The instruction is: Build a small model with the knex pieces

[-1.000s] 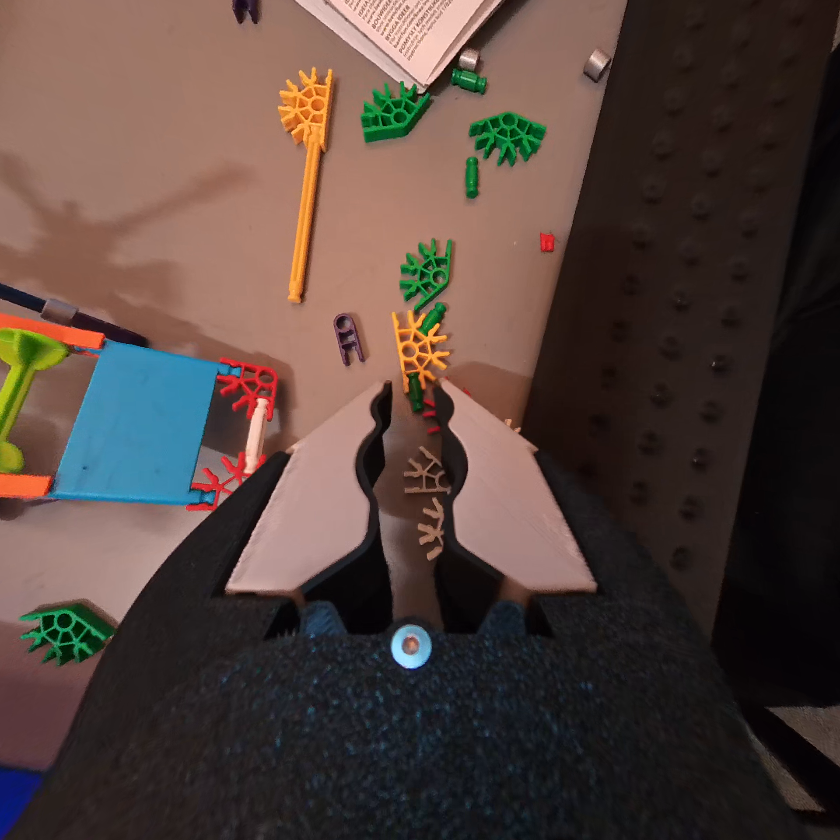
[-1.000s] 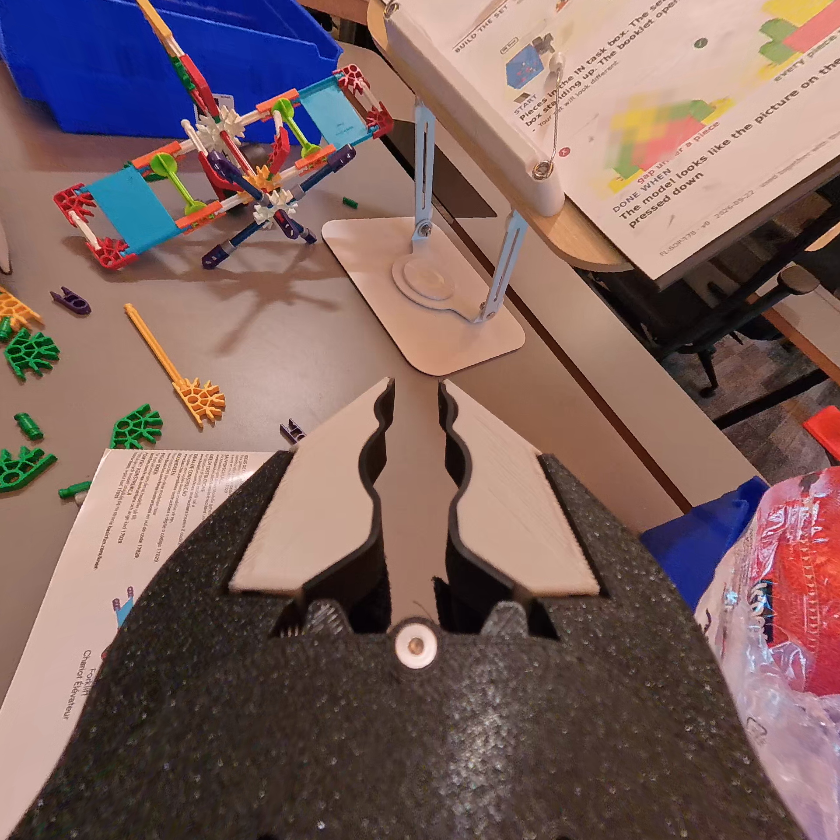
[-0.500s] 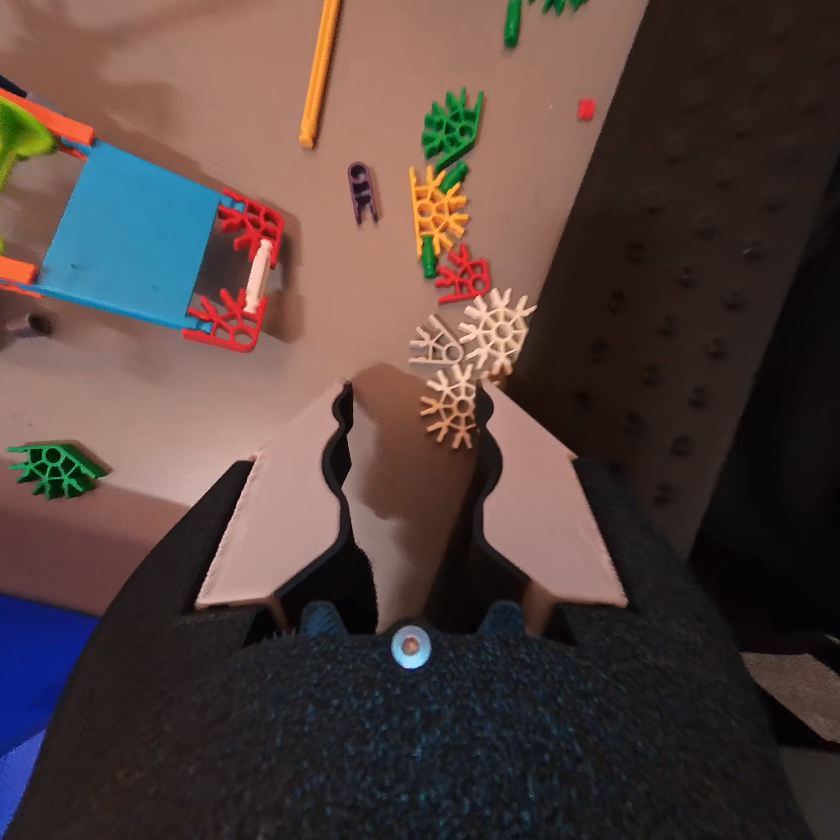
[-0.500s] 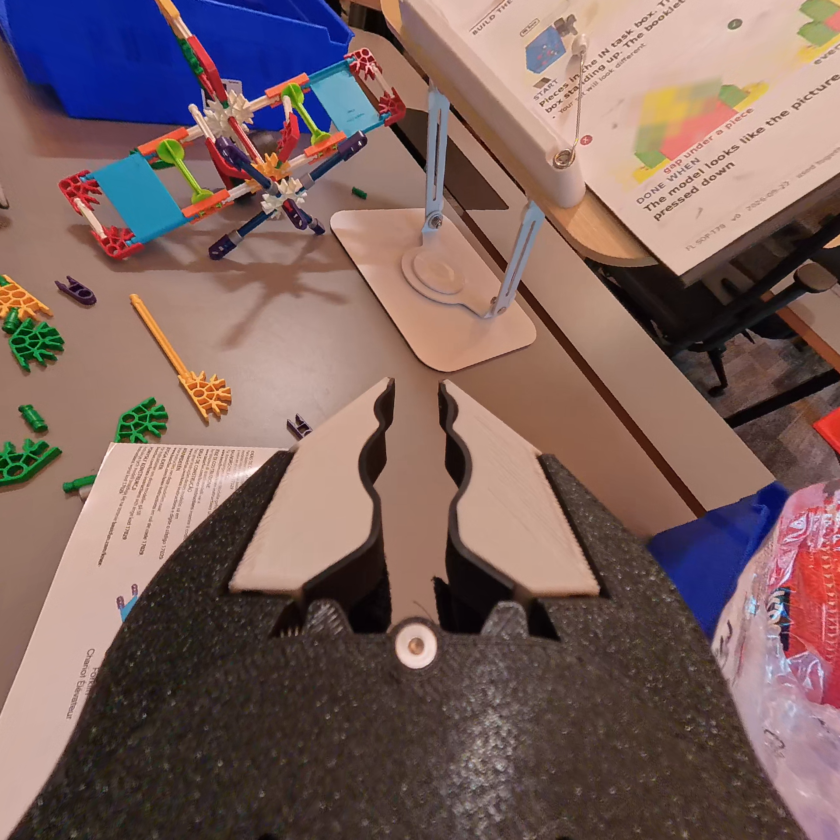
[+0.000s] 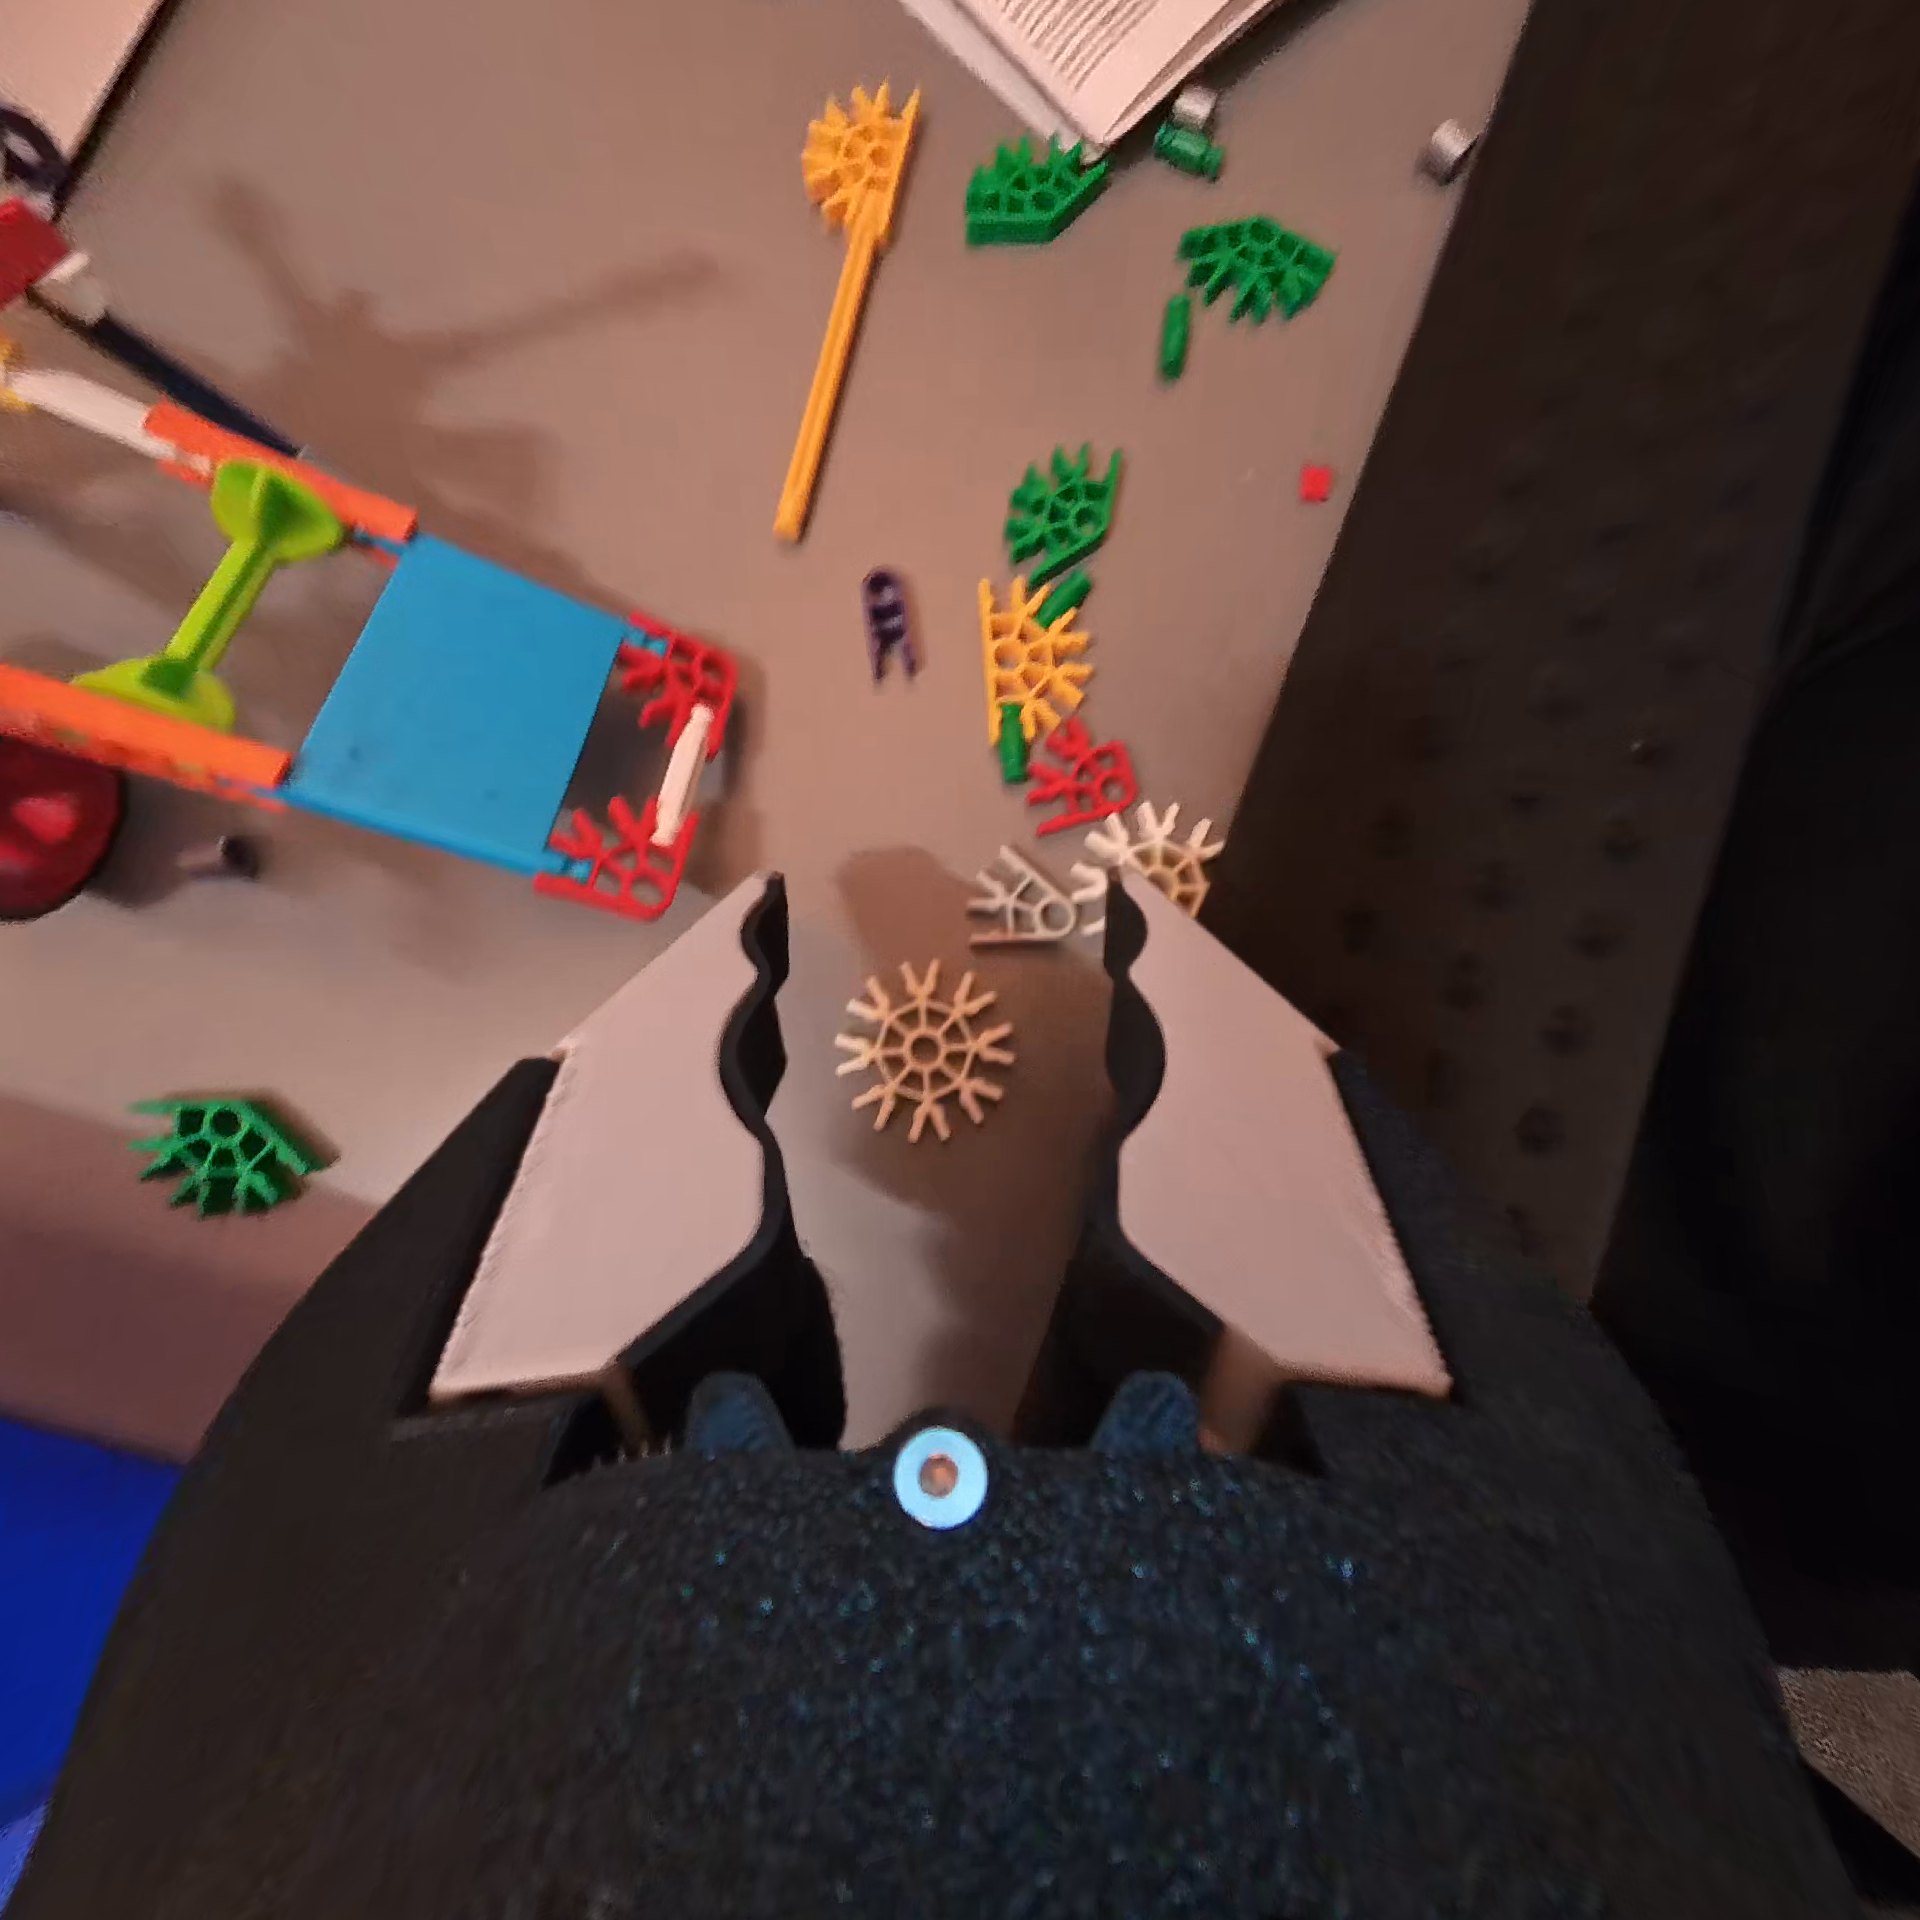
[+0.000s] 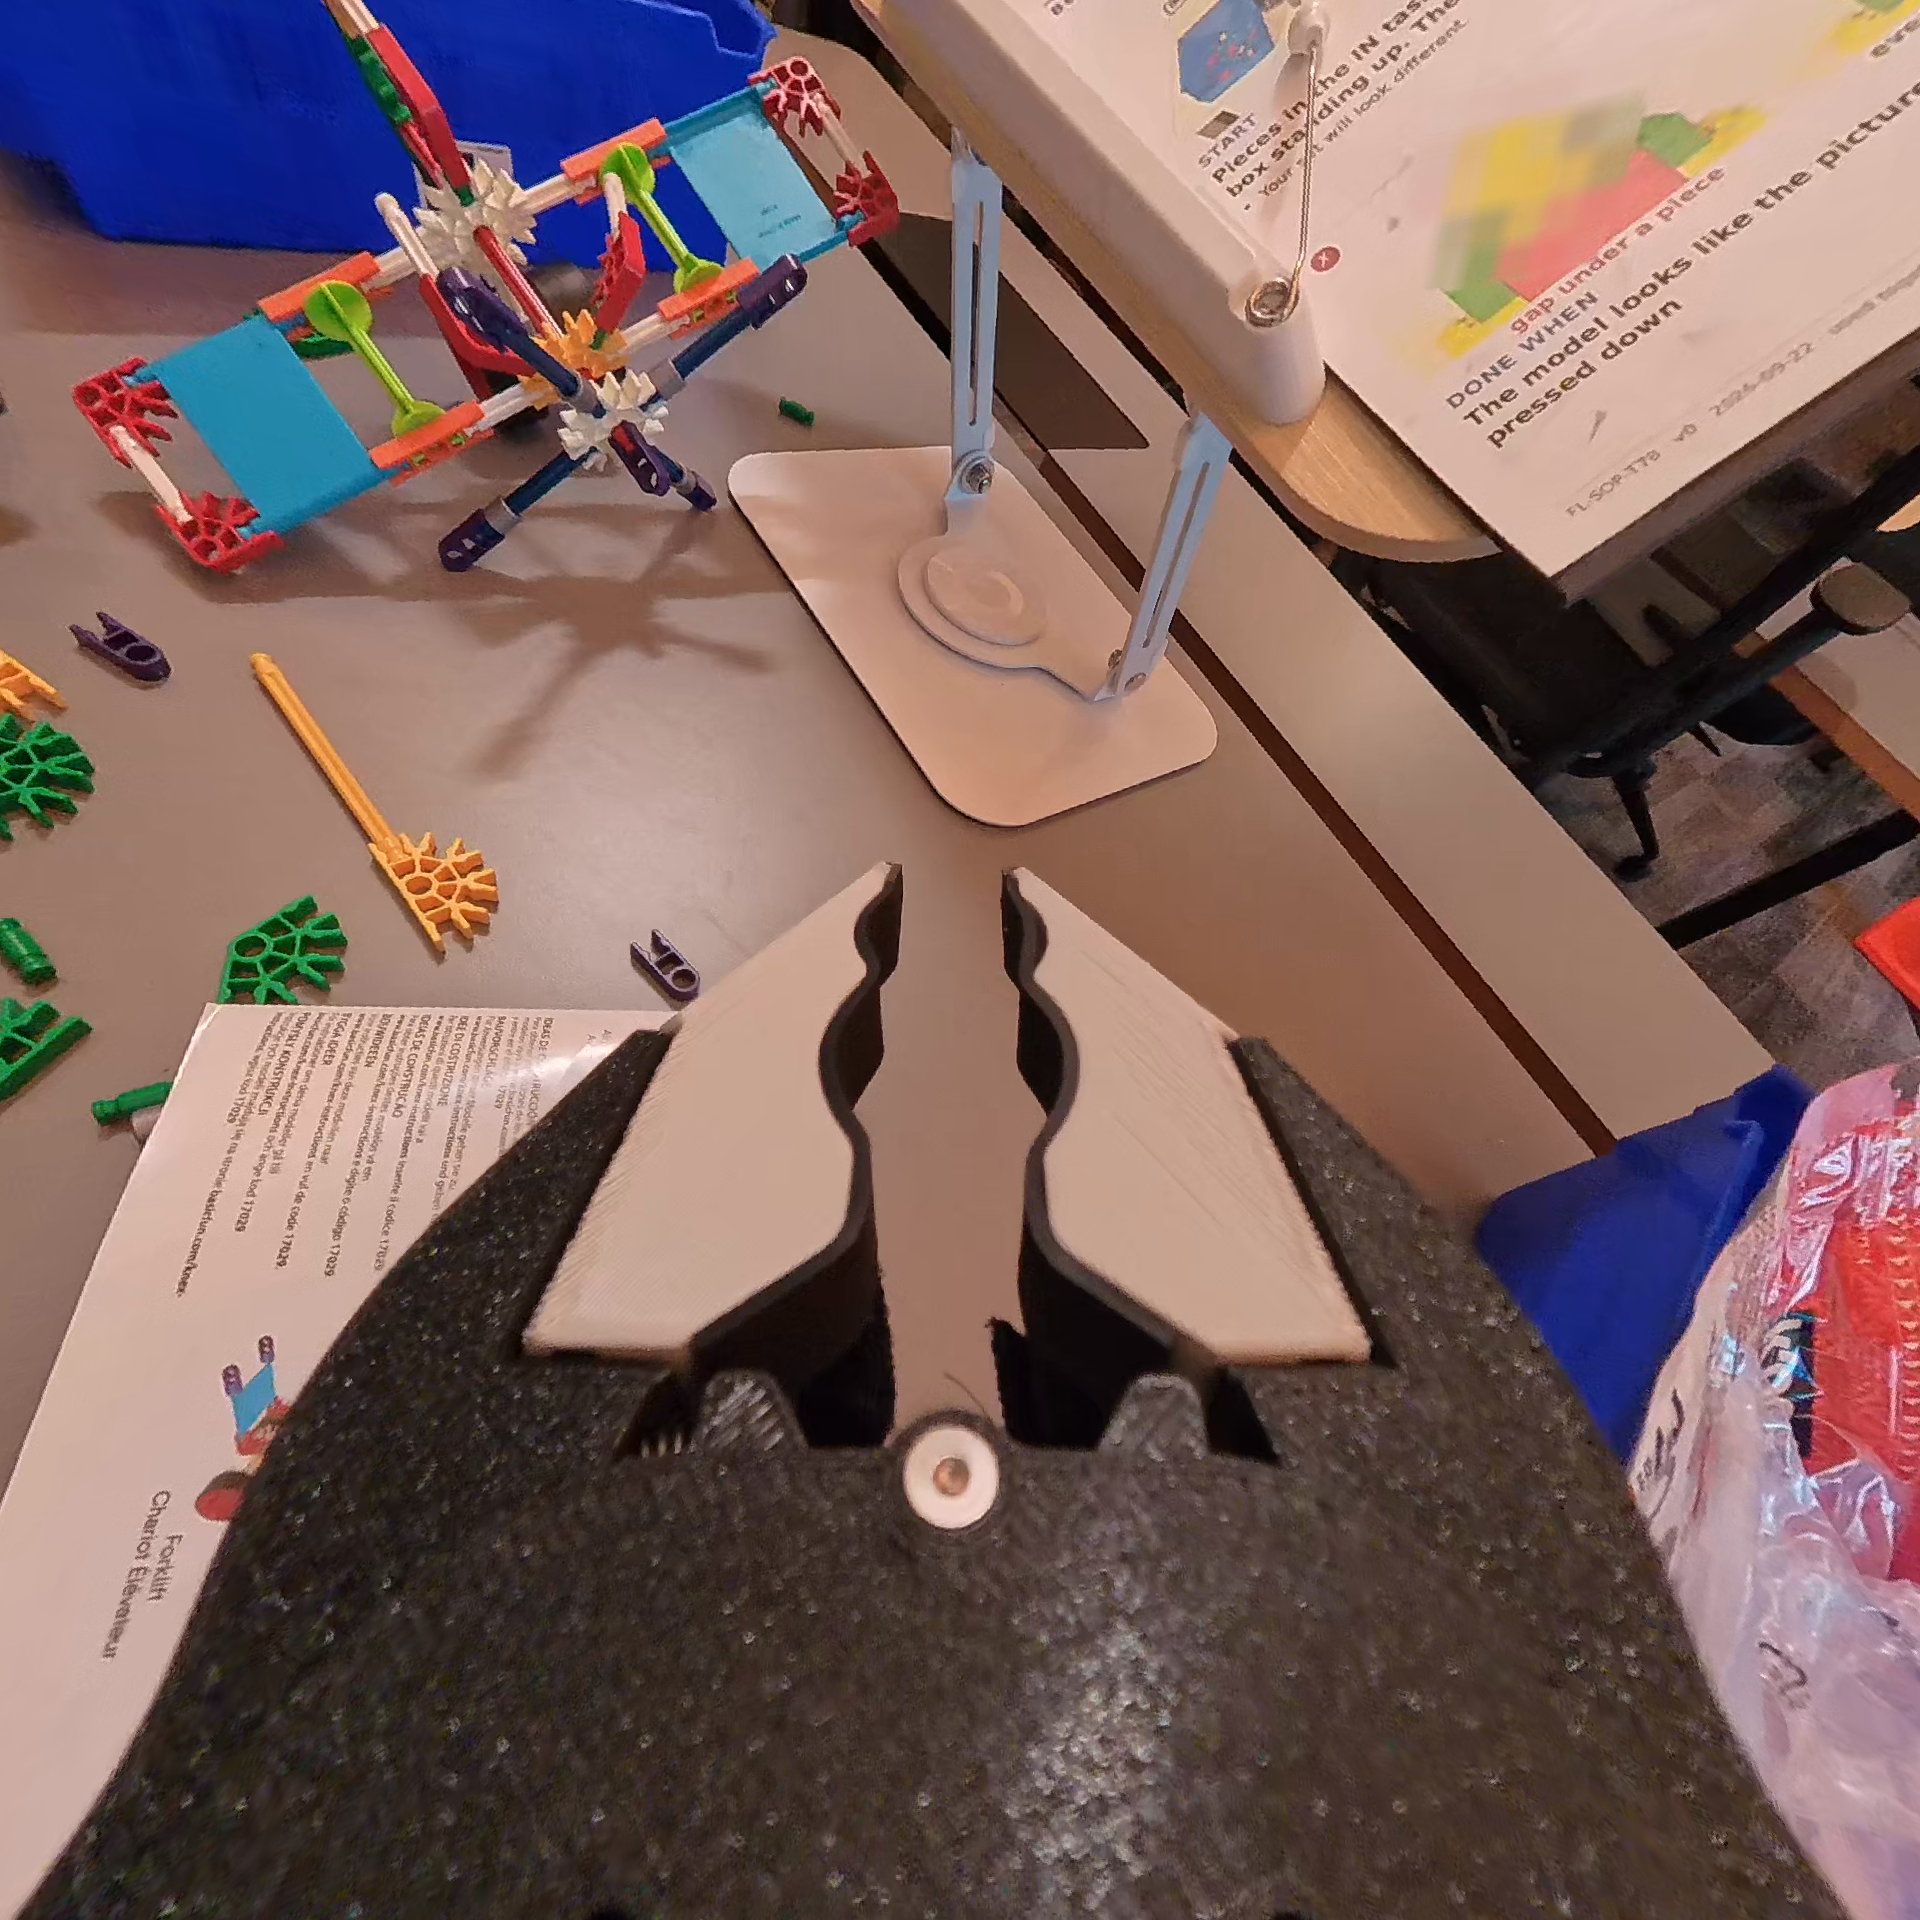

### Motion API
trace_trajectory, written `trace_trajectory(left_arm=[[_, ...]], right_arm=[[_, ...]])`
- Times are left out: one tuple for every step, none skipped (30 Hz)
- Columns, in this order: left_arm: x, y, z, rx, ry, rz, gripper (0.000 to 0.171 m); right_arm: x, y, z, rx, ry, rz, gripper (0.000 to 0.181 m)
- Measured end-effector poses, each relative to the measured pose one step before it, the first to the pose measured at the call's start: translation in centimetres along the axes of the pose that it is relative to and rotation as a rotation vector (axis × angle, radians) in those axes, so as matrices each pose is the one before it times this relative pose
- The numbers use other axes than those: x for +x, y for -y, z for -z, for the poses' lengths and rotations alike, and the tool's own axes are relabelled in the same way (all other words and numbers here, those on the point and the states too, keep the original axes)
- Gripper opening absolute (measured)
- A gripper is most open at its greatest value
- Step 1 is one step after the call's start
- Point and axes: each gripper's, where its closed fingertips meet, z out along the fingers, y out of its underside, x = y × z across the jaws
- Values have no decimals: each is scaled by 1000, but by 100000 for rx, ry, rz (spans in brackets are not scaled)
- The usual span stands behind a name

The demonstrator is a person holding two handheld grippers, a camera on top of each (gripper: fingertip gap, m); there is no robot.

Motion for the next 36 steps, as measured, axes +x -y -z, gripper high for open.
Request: trace_trajectory(left_arm=[[314, 287, -327, 718, -1355, -695, 66], [332, 127, -444, 233, -2007, 363, 68], [197, -195, -500, -1465, -1332, 447, 69], [-209, -519, -476, -3277, 1578, -848, 71], [-240, -631, -391, -3837, 1967, -1382, 71], [-11, 109, -84, 894, -242, 521, 69], [-147, 103, 69, 851, 380, 459, 64], [-353, -284, -16, -1426, 1867, -225, 66], [-80, -15, 41, 63, 12, 814, 66], [-81, -40, 32, 56, 269, 580, 66], [-265, -24, 78, 299, 1434, 337, 66], [-362, -81, 112, 37, 1817, 711, 64], [-410, -91, 141, 3, 1861, 551, 60], [-541, -101, 159, -59, 2571, 274, 58], [-638, -92, 158, -140, 2987, 221, 56], [-354, -91, 98, -165, 1236, 250, 55], [-57, -42, -5, 73, -621, 487, 55], [-33, 23, -37, 336, -470, 145, 55], [-53, 64, -8, 433, 90, -427, 55], [18, 8, -21, -67, -359, -168, 55], [84, -1, 4, -274, -789, -70, 55], [79, 55, 76, 130, -635, -379, 55], [113, 147, 137, 649, -853, -172, 55], [110, 191, 175, 927, -928, 45, 55], [120, 190, 177, 896, -875, -19, 55], [55, 167, 188, 716, -348, -74, 55], [-38, 53, 162, 39, 187, 234, 55], [5, 103, 150, 397, 14, 82, 55], [79, 211, 132, 1067, -177, 43, 55], [138, 167, 92, 785, -382, 50, 55], [149, 48, 4, 69, -440, -20, 55], [130, -108, -94, -666, -205, -219, 55], [83, -212, -113, -999, 42, -258, 55], [53, -128, -73, -201, 136, -10, 55], [155, -37, -6, 397, -497, 293, 55], [103, -2, 57, 433, 77, -38, 55]], right_arm=[[78, -117, -15, -277, -166, -137, 19], [99, -84, 9, -119, -244, -249, 19], [87, -43, 29, 61, -170, -391, 19], [90, -7, 44, 158, -143, -378, 19], [121, -23, 37, 113, -283, -351, 19], [133, -42, 48, 40, -278, -415, 19], [112, -41, 47, 46, -140, -441, 19], [90, -48, 33, 45, -105, -364, 19], [96, -34, 25, 3, -157, -255, 19], [65, -35, 22, -61, -155, -108, 19], [57, -48, 19, -124, -151, -47, 19], [41, -33, 4, -67, -84, -89, 19], [9, -23, -3, -56, 27, -71, 19], [-9, -29, -18, -156, 42, 35, 19], [-14, -32, -19, -160, -39, 160, 19], [-15, -17, -17, -118, -11, 146, 19], [-33, -14, -19, -96, 70, 51, 19], [-16, -20, -8, -83, -3, 91, 19], [5, 2, 5, -33, -125, 121, 19], [1, 8, 12, 18, -30, -22, 19], [4, 3, 8, -10, 29, -44, 19], [22, -8, 4, -55, -129, 60, 19], [30, -7, 20, -24, -108, -14, 19], [-12, 3, 15, 12, 101, -65, 19], [-15, 21, 20, 37, 40, 29, 19], [-8, 23, 10, 77, -55, 92, 19], [-23, 18, 7, 88, 149, -14, 19], [-40, -18, -29, -29, 323, -147, 19], [-27, -71, -58, -222, 250, -122, 19], [-40, -103, -83, -373, 252, -59, 19], [-70, -120, -100, -429, 397, -51, 19], [-76, -98, -104, -435, 328, 26, 19], [-92, -83, -116, -385, 245, 209, 19], [-131, -46, -97, -250, 370, 243, 19], [-132, -23, -106, -104, 483, 108, 19], [-139, -29, -120, -169, 430, 105, 19]])
